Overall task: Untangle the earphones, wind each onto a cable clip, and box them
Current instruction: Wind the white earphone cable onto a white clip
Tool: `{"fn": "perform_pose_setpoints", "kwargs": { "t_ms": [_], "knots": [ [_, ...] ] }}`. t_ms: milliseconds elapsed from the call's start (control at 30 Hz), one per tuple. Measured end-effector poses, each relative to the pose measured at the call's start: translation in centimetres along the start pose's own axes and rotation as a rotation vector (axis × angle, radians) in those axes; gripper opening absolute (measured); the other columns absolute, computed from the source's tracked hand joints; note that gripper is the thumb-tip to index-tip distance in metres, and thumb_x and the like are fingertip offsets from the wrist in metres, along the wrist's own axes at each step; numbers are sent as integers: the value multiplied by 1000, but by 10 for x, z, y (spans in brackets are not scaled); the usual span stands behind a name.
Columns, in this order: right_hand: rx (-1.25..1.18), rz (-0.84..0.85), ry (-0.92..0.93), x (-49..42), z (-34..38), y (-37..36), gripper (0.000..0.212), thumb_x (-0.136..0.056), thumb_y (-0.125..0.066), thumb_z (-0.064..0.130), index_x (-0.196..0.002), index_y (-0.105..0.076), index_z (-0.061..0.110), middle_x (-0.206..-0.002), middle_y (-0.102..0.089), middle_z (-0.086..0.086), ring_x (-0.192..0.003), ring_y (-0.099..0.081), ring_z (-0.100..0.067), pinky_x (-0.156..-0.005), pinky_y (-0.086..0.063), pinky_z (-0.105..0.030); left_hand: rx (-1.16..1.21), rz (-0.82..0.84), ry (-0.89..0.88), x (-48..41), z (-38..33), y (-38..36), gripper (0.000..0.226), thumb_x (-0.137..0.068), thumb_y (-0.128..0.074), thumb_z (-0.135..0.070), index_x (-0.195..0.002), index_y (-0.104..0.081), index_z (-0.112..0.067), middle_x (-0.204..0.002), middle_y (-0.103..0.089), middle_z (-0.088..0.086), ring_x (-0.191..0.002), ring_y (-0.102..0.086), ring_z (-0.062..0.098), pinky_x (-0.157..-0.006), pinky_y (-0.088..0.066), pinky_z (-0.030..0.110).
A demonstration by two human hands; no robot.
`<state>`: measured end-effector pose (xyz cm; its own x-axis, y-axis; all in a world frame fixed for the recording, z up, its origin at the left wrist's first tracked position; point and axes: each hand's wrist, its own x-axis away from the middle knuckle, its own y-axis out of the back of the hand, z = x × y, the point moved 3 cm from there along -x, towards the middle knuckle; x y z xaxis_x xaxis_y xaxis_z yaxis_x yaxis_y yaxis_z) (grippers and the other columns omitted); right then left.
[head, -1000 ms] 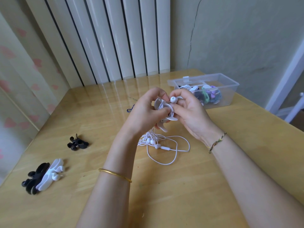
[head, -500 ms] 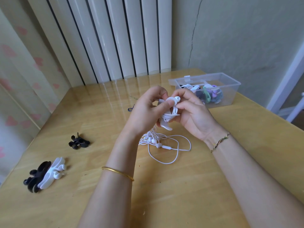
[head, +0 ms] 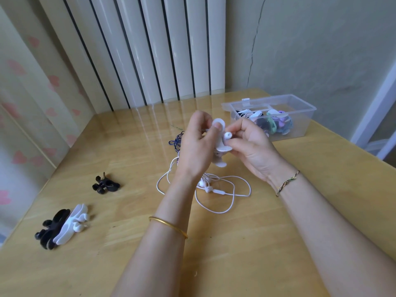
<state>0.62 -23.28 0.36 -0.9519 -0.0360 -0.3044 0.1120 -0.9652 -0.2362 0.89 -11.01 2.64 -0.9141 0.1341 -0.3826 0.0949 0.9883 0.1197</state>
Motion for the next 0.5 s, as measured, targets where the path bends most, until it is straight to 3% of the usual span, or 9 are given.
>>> {"fn": "perform_pose_setpoints", "kwargs": {
  "t_ms": [67,133,233,367,433,500],
  "knots": [
    [-31,-6,-8,2,-1,-5,25,-83,-52,-16,-80,-49,9,-79,-58,-9,-71,-60,-13,-68,-51,-24,37,-34,15,0,-3,1,19,-96,-51,-14,-81,-40,-15,-98,-60,26,-62,-64,24,-37,-48,33],
    [-108,-1,10,0,0,-11,23,-82,-55,-13,-82,-49,9,-84,-58,-11,-75,-59,-16,-72,-51,-27,64,-73,27,-2,-7,4,20,-97,-50,-17,-80,-39,-18,-108,-62,24,-67,-63,34,-38,-47,31],
    [-57,16,52,-1,2,-15,15,-73,-57,1,-84,-52,11,-87,-58,-6,-78,-59,-16,-75,-50,-31,112,-110,90,-4,-4,8,15,-97,-49,-17,-86,-39,-18,-104,-68,14,-63,-61,27,-36,-40,23],
    [-10,6,30,1,3,-11,11,-71,-47,2,-79,-54,8,-80,-57,-3,-70,-57,-14,-62,-49,-27,181,-113,103,-3,5,5,14,-96,-49,-8,-103,-43,-19,-105,-70,4,-76,-67,24,-43,-48,27],
    [34,-27,9,2,5,-11,7,-83,-51,7,-76,-54,9,-72,-56,-1,-63,-56,-12,-56,-48,-27,121,-110,51,-2,4,2,18,-95,-49,-6,-109,-46,-17,-108,-69,4,-77,-68,14,-43,-50,26],
    [157,-94,32,3,5,-12,17,-91,-58,9,-76,-52,12,-73,-53,-1,-59,-54,-7,-54,-48,-23,43,-122,-2,-1,2,1,16,-94,-51,-6,-106,-49,-18,-108,-68,3,-78,-65,12,-43,-50,23]
  ]
}}
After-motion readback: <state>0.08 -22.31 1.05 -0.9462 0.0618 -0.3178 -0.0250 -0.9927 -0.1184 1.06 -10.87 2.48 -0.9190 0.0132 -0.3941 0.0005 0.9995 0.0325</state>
